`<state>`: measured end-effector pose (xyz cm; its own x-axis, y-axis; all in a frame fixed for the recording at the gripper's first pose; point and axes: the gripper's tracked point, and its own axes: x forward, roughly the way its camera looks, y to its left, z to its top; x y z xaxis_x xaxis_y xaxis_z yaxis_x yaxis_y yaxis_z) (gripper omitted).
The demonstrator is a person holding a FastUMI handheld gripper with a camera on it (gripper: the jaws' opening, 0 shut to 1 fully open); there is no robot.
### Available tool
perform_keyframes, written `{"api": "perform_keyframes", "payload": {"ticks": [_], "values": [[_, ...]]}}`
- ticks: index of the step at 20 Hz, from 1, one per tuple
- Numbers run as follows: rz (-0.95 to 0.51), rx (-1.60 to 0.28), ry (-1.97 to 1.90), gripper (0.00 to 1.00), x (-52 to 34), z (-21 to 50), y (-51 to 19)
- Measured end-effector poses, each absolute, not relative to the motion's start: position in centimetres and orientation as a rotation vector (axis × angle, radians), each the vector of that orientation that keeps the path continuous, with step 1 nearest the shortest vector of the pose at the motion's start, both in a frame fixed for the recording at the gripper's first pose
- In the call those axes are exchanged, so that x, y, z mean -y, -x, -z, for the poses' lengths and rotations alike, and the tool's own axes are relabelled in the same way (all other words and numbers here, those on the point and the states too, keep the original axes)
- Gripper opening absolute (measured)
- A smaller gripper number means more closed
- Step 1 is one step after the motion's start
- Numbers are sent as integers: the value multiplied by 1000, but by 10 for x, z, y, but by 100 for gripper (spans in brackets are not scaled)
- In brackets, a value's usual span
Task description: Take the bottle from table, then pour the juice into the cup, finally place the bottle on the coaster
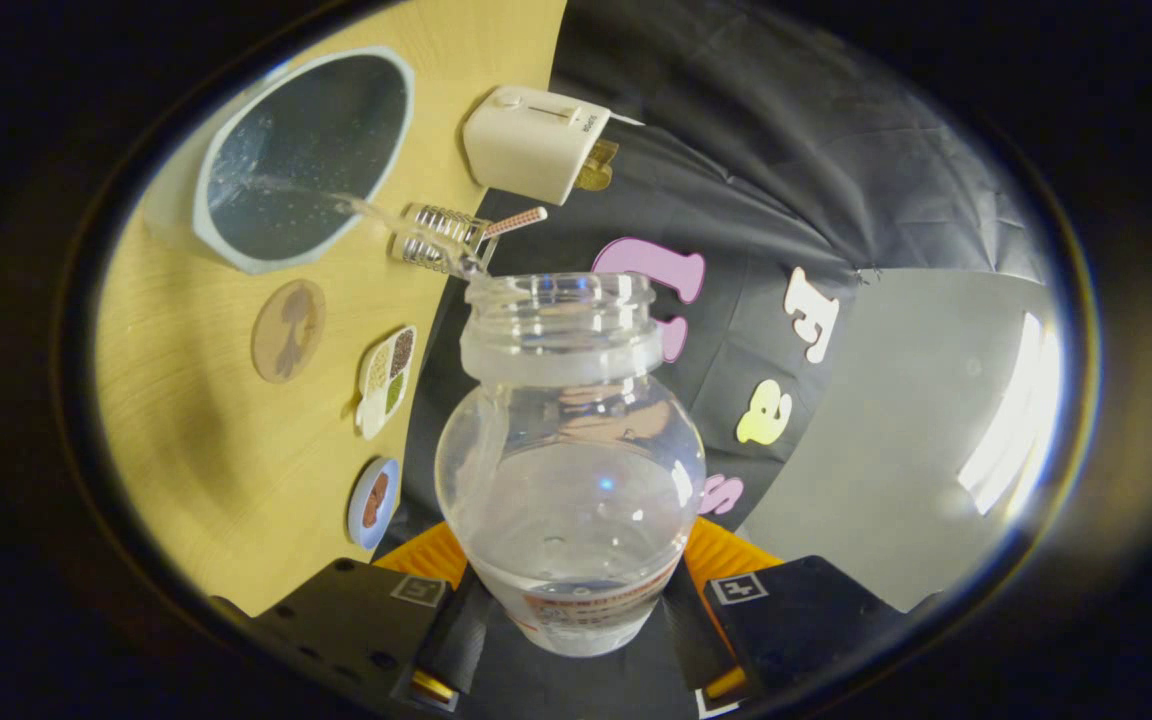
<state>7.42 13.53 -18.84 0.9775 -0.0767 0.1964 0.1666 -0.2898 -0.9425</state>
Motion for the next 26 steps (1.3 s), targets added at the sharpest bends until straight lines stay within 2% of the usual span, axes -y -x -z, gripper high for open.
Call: {"api": "perform_keyframes", "payload": {"ticks": [26], "values": [[230, 165, 1977, 80, -160, 168, -77]]}}
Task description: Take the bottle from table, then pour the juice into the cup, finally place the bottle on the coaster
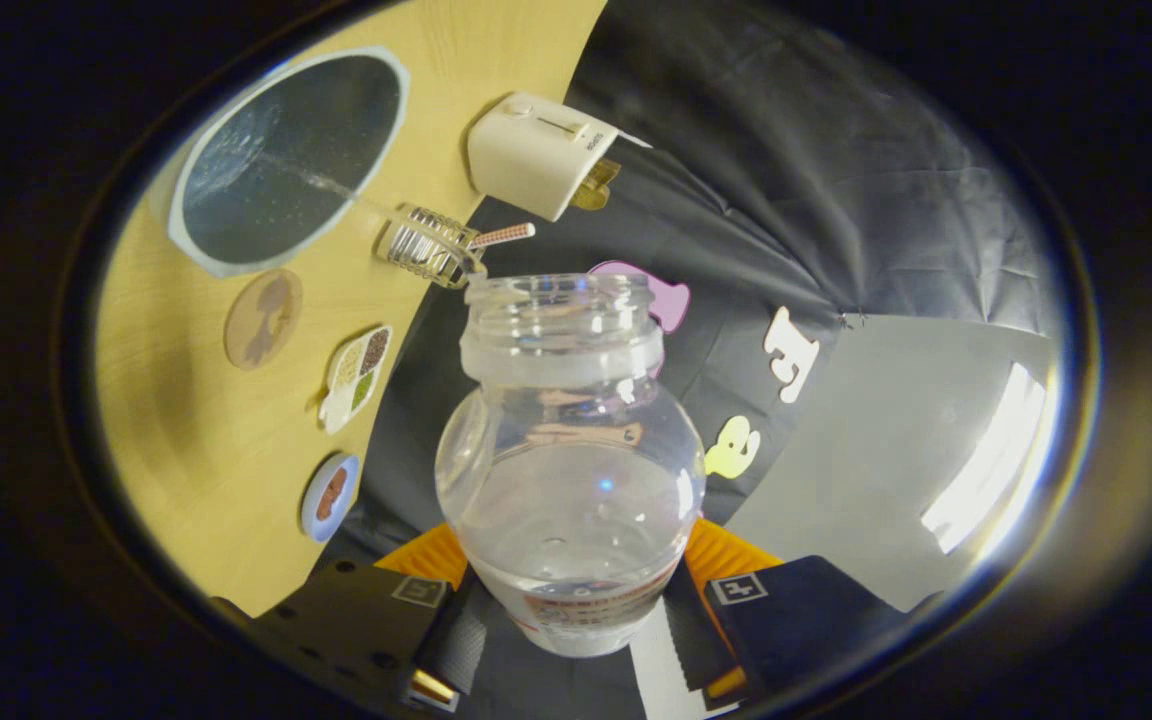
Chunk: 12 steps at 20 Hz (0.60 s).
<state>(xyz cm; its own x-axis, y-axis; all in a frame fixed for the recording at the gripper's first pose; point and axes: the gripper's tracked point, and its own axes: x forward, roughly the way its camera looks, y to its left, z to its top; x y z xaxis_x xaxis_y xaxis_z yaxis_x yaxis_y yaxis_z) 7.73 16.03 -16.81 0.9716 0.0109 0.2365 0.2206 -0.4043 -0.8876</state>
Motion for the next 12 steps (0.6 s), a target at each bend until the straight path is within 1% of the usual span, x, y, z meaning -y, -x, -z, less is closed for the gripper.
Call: {"api": "perform_keyframes", "payload": {"ticks": [12], "values": [[238, 245, 2055, 80, -167, 147, -80]]}}
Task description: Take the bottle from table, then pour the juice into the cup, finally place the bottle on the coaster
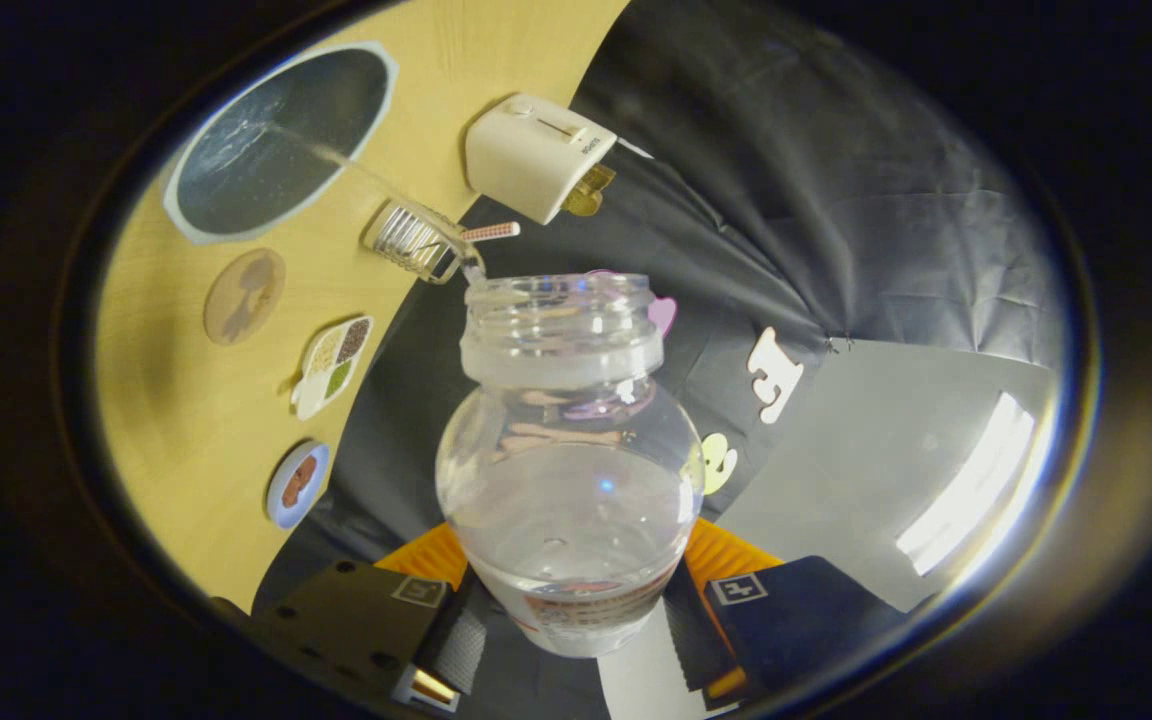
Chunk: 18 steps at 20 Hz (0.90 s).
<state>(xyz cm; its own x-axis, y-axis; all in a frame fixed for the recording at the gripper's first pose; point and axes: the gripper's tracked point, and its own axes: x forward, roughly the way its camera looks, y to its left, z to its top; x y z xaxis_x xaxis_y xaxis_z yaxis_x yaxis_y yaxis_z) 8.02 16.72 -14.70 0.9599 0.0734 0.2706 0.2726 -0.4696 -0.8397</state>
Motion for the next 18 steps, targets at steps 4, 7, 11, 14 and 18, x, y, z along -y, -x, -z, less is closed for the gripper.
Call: {"api": "perform_keyframes", "payload": {"ticks": [4, 7, 11, 14, 18], "values": [[218, 264, 2080, 80, -173, 146, -83], [219, 298, 2110, 80, -179, 140, -84], [216, 302, 2124, 80, -181, 137, -86], [219, 331, 2146, 80, -186, 134, -85], [210, 349, 2159, 80, -190, 134, -84]]}}
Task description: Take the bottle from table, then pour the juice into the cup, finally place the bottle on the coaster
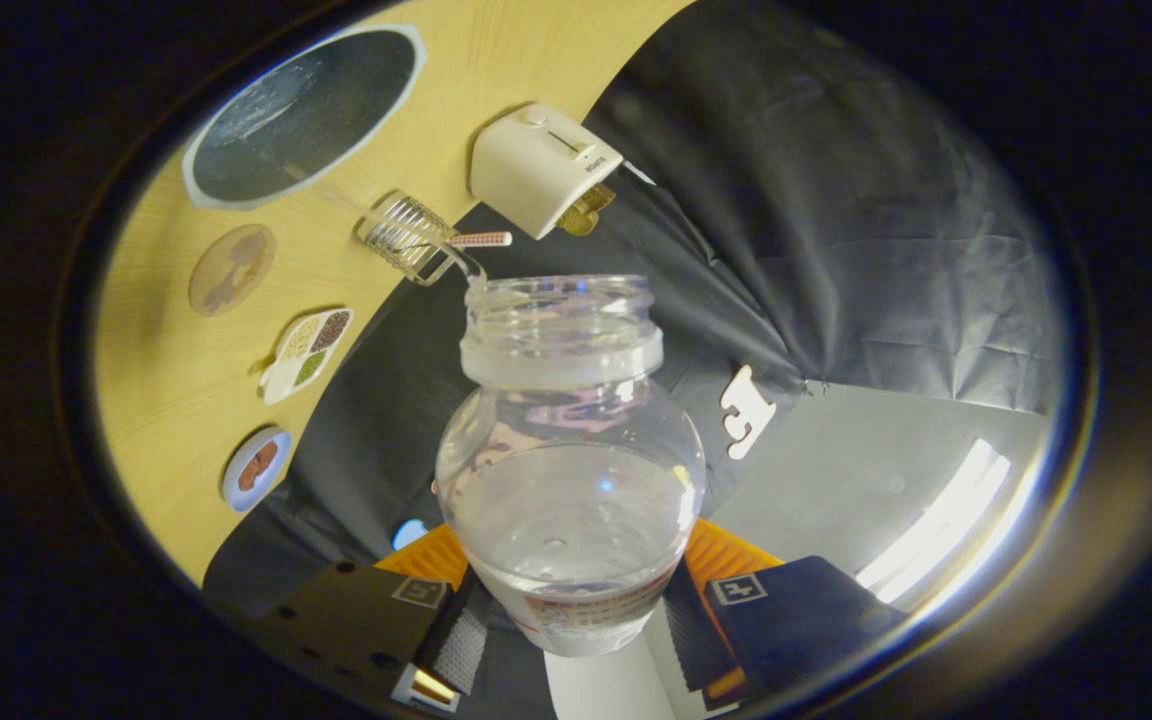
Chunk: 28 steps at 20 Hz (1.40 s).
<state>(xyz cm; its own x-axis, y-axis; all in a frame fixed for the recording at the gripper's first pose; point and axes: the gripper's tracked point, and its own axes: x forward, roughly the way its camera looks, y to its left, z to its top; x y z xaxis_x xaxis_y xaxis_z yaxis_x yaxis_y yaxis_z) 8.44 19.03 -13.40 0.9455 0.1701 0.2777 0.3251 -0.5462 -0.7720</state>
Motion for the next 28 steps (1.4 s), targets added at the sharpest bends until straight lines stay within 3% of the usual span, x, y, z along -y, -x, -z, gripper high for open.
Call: {"api": "perform_keyframes", "payload": {"ticks": [4, 12, 19, 28], "values": [[212, 353, 2151, 80, -189, 135, -85], [158, 67, 1828, 80, -138, 189, -87], [42, -247, 1094, 80, -110, 275, -80], [-73, -342, 254, 80, -128, 302, -100]]}}
